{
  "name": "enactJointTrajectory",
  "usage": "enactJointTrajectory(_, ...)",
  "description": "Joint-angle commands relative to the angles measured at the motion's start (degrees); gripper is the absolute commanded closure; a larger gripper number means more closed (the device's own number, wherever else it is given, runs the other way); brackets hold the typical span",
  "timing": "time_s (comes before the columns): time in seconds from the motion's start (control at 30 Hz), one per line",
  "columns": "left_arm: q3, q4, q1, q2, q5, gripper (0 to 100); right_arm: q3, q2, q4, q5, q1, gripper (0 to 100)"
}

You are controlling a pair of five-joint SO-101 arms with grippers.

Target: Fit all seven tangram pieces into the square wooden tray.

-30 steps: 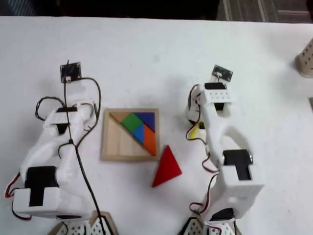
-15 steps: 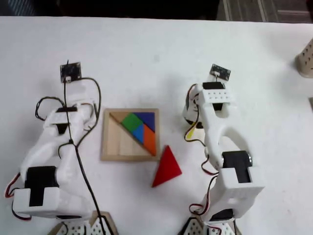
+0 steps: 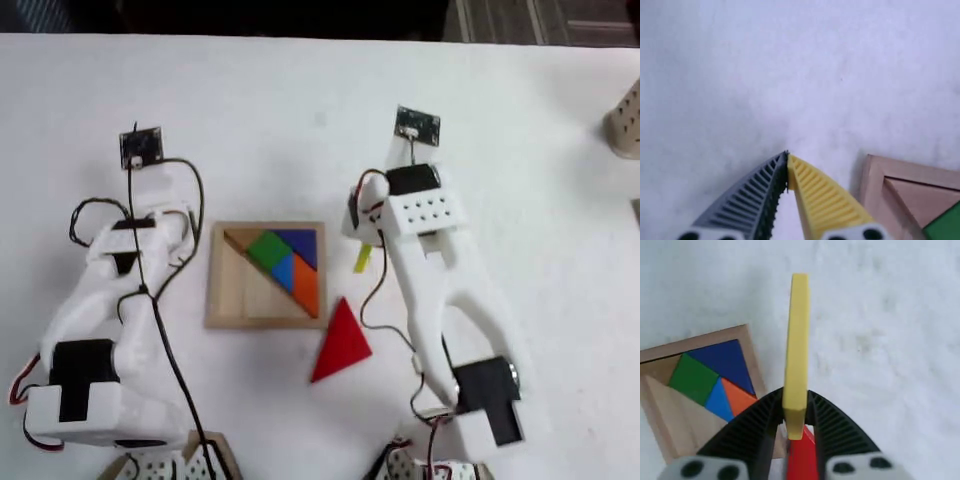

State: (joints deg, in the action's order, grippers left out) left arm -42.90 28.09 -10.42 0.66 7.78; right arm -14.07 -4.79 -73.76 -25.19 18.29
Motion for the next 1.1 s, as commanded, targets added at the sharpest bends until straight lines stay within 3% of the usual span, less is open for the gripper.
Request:
enactJointTrajectory(0.0, 3.7, 0.1, -2.1, -0.5, 0.3, 98, 1.8, -5.2, -0.2, 0.4, 4.2, 98.1)
enactJointTrajectory(0.13, 4.2, 0.2, -5.2, -0.5, 0.6, 98, 1.8, -5.0, 0.4, 0.5, 11.9, 98.1)
enactJointTrajectory(0.5, 5.5, 0.5, -9.1, -0.5, 0.7, 98, 1.5, 7.3, 17.7, 0.4, 29.1, 98.1)
enactJointTrajectory(0.97, 6.6, 2.5, -9.2, -0.1, 0.7, 98, 1.8, 13.1, 21.3, 0.8, 31.1, 98.0)
enactJointTrajectory(1.07, 6.6, 2.5, -9.2, -0.1, 0.7, 98, 1.8, 12.9, 20.9, 0.8, 31.2, 93.5)
